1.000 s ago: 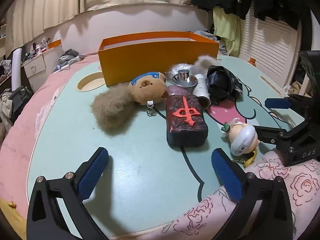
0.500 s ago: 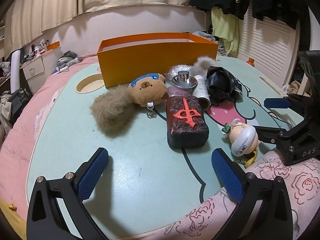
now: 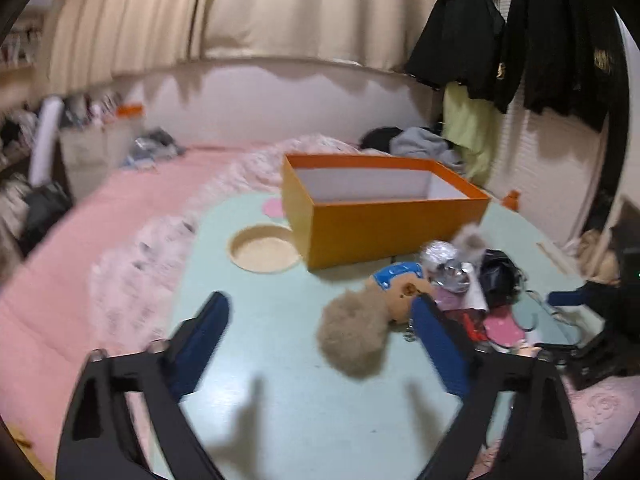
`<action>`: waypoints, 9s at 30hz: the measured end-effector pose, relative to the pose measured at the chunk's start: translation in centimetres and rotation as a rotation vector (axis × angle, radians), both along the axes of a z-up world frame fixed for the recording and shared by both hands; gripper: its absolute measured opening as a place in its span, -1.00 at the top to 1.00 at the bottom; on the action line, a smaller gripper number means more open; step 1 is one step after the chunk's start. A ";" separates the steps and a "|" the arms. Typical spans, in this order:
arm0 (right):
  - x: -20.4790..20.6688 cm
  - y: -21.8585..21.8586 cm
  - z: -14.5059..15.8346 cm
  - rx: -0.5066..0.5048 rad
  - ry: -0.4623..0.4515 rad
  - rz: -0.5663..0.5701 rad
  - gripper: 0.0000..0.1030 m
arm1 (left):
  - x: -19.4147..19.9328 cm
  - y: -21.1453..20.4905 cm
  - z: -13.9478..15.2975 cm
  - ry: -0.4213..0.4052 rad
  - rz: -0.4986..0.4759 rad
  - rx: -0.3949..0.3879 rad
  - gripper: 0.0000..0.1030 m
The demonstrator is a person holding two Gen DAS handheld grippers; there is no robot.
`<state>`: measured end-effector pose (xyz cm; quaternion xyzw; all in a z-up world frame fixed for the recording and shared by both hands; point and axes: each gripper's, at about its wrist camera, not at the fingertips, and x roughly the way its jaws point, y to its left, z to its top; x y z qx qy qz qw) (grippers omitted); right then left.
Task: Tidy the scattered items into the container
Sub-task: 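Move the left gripper toward the brown fluffy bear keychain, then grasp the brown fluffy bear keychain with the left gripper, then carry the fluffy bear toward the box with the left gripper while the right gripper grasps the white figurine, then open both grippers over the box to drop the bear and figurine, then withdraw both grippers from the box back to the table items, then grasp the dark case with the red symbol, left gripper, then lift the dark case with the left gripper while the right gripper grasps the black cloth bundle, then carry the case and cloth bundle over the box and open both grippers, then withdraw both grippers from the box toward the remaining items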
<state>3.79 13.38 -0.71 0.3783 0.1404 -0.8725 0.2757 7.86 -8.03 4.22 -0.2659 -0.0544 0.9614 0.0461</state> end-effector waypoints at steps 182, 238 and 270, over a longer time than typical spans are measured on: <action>-4.4 -1.1 3.9 -0.235 -0.059 -0.031 -0.98 | 5.2 3.8 4.6 0.322 0.053 -0.052 0.21; -15.4 -11.1 8.5 -0.076 0.056 -0.028 -0.15 | -14.2 4.3 5.5 -0.019 -0.024 0.015 -0.10; -0.5 0.3 1.6 -0.003 0.022 -0.057 -0.71 | -0.3 6.8 -2.2 -0.149 -0.056 -0.134 -0.61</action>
